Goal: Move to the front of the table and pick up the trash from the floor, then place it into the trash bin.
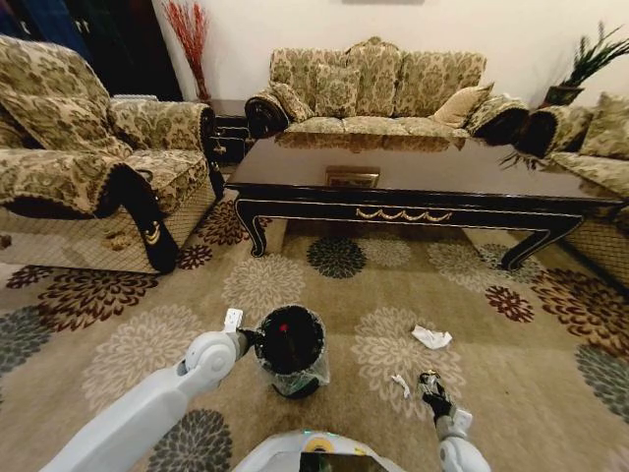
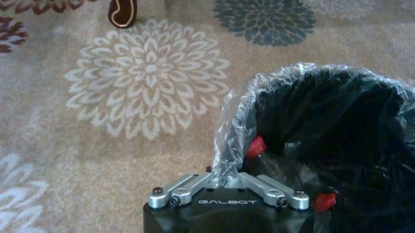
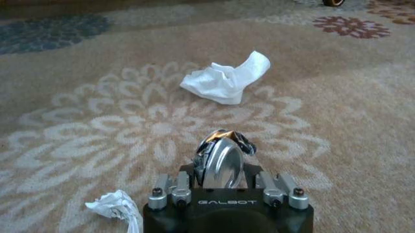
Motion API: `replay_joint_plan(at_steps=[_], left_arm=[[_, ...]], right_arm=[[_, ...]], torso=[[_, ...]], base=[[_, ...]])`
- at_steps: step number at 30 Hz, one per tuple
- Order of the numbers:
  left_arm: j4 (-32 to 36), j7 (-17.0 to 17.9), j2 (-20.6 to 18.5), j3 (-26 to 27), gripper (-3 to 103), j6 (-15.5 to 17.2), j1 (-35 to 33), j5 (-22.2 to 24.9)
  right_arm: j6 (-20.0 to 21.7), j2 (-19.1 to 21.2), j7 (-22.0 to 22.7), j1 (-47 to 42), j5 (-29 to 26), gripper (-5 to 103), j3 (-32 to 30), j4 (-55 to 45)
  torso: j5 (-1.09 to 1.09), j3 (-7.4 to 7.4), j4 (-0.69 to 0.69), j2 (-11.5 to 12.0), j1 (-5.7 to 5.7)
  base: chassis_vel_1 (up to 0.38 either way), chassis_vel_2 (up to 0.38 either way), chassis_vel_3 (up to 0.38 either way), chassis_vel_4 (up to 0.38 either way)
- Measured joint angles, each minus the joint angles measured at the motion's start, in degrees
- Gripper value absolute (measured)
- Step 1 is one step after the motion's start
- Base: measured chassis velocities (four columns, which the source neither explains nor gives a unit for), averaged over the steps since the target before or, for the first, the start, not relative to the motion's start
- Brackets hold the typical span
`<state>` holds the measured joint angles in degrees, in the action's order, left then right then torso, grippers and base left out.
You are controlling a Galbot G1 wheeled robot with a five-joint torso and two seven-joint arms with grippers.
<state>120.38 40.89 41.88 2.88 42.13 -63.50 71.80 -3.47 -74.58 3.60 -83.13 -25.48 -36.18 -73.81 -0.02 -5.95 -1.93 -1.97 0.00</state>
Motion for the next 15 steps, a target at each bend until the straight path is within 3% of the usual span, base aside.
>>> replay_joint_plan(at_steps=[15], left_arm=[[1.15,-0.06,-0.21,0.04,2,0.0,-0.37,-0.3]], right_arm=[[0.06,-0.04,-0.13,-2.99,-0.9,47,-1.11,-4.89]], torso=[[0.03,0.0,-0.02,0.0,0.0]], base=[[0.0,0.0,0.0,0.0]])
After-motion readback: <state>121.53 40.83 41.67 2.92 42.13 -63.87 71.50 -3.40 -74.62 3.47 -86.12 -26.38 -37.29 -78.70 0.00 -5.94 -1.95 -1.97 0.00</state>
